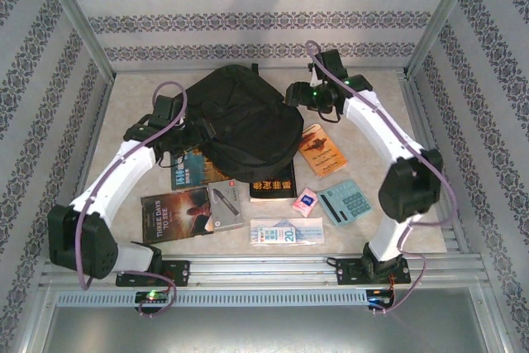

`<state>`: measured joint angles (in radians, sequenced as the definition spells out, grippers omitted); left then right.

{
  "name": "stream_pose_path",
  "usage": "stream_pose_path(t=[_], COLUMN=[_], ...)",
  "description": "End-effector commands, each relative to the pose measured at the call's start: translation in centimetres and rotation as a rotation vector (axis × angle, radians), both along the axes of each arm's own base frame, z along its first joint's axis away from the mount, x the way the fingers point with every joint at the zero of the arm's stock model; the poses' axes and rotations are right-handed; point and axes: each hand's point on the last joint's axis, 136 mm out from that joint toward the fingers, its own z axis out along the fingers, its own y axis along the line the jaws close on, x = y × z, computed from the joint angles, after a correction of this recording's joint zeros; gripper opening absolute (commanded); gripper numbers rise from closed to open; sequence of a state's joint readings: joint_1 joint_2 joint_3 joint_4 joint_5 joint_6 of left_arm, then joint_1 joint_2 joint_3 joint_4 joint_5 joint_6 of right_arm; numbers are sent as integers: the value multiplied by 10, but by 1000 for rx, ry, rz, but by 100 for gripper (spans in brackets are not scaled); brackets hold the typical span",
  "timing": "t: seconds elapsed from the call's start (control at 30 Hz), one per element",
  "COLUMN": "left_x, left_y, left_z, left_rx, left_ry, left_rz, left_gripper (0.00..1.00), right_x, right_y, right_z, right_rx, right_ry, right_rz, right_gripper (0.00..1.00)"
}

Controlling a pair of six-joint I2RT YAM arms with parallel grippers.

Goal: Pack the student bag

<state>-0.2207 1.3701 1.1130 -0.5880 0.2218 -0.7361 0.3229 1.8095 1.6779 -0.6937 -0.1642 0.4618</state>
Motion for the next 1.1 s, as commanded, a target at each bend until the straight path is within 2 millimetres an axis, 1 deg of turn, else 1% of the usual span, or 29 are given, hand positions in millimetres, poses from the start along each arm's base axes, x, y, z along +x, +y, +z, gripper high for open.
stream_pose_path(t=[0.0,0.07,0.13,0.2,0.3,0.4,0.47,0.5,0.53,0.57,0.6,0.63,0.67,0.7,0.73,0.77,0.83,0.87,0.93,1.0,1.07], left_x=[29,40,48,56,63,66,69,70,73,75,77,80,82,85,87,88,90,91,94,92,86], left_y=[-14,-18,-21,-25,-27,-29,-31,-33,-34,-37,-36,-38,-39,-37,-36,-35,-33,-33,-32,-31,-23], left_z=[5,-1,-8,-14,-24,-34,-39,-41,-41,-40,-38,-31,-24,-17,-7,2,17,26,45,65,84], left_rx=[-90,-98,-97,-98,-92,-90,-99,-103,-112,-118,-119,-124,-125,-121,-115,-109,-101,-106,-127,-137,-108], left_ry=[-56,-50,-31,-16,11,38,48,51,50,50,46,31,10,-9,-31,-54,-88,-105,-149,-187,-218], left_rz=[5,-2,-10,-19,-23,-28,-32,-35,-40,-47,-47,-50,-54,-52,-52,-53,-51,-42,-24,-9,6], left_gripper=[80,80,78,77,75,72,68,64,60,56,56,56,58,61,66,69,71,71,72,74,77], right_x=[10,17,22,26,30,30,30,30,31,32,33,35,37,40,42,44,44,42,34,21,4], right_y=[6,8,7,7,10,13,16,17,18,18,18,16,16,16,15,15,13,12,4,-9,-21], right_z=[-20,-37,-50,-59,-71,-79,-78,-76,-71,-64,-56,-44,-31,-17,0,17,46,61,80,90,93], right_rx=[37,44,39,47,63,87,96,99,102,104,110,119,138,162,192,226,281,307,333,352,397], right_ry=[64,115,140,155,183,212,209,201,189,174,159,138,114,89,57,31,-6,-25,-48,-55,-51], right_rz=[73,78,71,67,74,74,78,80,81,76,67,50,34,14,-8,-31,-74,-99,-161,-253,-353], right_gripper=[74,73,71,66,50,32,18,12,4,0,0,0,0,0,0,0,0,0,0,0,0])
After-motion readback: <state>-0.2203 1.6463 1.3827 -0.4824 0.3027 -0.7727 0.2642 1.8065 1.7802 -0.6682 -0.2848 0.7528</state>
